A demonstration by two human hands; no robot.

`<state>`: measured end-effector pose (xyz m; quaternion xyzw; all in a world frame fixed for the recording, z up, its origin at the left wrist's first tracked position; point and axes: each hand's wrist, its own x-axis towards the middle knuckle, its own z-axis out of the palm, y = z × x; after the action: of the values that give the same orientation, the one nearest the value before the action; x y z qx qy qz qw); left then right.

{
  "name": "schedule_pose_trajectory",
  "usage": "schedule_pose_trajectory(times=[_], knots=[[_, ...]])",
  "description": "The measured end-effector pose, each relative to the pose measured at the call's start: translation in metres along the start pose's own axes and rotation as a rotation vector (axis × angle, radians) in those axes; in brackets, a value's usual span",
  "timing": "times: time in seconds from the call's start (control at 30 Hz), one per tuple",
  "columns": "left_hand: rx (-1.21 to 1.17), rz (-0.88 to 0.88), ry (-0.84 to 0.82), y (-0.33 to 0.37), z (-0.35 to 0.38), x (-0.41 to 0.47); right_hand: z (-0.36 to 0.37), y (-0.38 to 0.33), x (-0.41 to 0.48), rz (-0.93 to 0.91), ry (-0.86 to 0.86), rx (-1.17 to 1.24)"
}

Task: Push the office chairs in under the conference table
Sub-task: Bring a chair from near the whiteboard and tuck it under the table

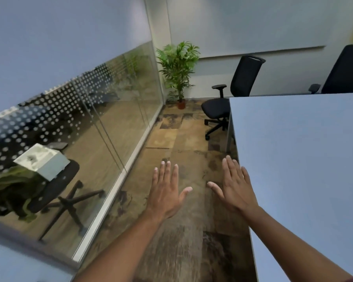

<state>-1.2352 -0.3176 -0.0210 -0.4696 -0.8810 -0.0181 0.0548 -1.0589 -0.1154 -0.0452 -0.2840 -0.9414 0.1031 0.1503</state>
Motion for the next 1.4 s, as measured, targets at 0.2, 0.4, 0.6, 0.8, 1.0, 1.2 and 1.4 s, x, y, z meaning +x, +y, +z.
schedule_pose_trajectory(times=[0.2, 0.4, 0.6, 0.8, 1.0, 1.2, 1.4], knots=[[-0.028, 0.096, 0.036, -0.052, 0.016, 0.115, 0.018, 0.006, 0.1, 0.062, 0.063, -0.054], [-0.045, 0.129, 0.089, -0.117, 0.033, 0.257, 0.052, 0.012, 0.234, 0.096, 0.072, -0.141], [-0.067, 0.201, 0.104, -0.169, 0.05, 0.403, 0.072, 0.017, 0.371, 0.167, 0.093, -0.16], [-0.094, 0.26, 0.081, -0.189, 0.067, 0.541, 0.095, 0.039, 0.486, 0.25, 0.084, -0.208], [-0.091, 0.301, 0.081, -0.205, 0.098, 0.69, 0.125, 0.081, 0.617, 0.279, 0.072, -0.225], [-0.051, 0.341, 0.04, -0.217, 0.123, 0.845, 0.141, 0.134, 0.767, 0.283, 0.091, -0.17], [-0.082, 0.326, 0.03, -0.233, 0.13, 0.989, 0.145, 0.17, 0.905, 0.283, 0.092, -0.168]])
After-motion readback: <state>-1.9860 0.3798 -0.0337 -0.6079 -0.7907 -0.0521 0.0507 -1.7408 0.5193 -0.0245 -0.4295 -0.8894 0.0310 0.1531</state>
